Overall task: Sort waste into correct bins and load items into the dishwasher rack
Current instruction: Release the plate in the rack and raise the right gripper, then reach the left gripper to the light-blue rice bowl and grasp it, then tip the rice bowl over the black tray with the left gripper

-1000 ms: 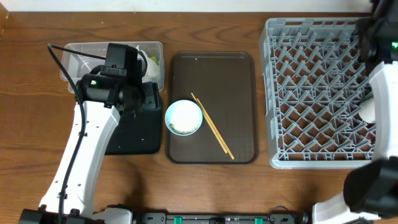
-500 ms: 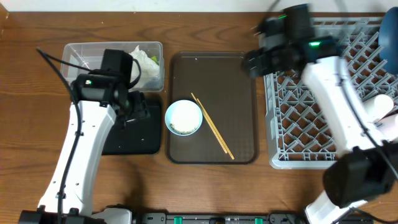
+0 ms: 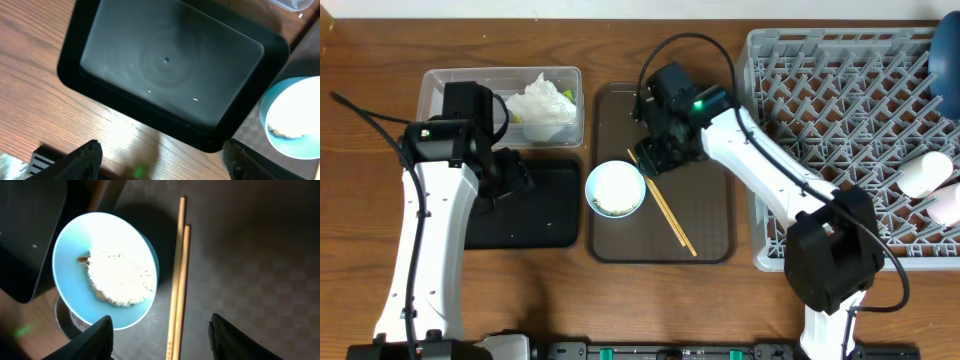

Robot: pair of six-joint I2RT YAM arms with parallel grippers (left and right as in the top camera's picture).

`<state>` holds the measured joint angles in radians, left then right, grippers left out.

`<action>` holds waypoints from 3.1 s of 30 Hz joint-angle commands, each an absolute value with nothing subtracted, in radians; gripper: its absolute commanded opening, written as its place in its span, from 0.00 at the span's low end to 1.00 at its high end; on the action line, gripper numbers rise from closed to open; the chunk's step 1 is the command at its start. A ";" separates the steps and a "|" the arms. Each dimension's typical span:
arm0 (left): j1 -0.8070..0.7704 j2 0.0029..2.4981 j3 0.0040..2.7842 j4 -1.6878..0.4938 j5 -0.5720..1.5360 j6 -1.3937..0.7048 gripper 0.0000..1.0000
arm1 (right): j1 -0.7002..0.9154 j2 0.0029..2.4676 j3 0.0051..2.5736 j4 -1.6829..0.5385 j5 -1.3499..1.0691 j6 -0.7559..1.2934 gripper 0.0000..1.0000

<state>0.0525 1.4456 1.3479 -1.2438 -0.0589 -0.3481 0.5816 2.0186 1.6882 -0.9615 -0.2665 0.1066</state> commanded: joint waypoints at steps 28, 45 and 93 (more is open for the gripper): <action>-0.535 1.767 1.345 -0.797 0.071 -0.365 0.81 | 0.084 1.696 1.688 -1.231 0.019 0.182 0.80; -0.597 1.973 1.345 -0.756 0.071 -0.365 0.43 | 0.086 1.696 1.688 -1.240 0.019 0.182 0.82; -0.022 1.598 1.248 -0.953 0.664 -0.037 0.06 | 0.085 1.696 1.688 -1.274 0.105 0.140 0.83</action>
<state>-0.1162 1.5970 1.2957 -0.9550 0.3958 -0.1890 0.0898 1.6951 1.6867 -1.2701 0.0875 0.1493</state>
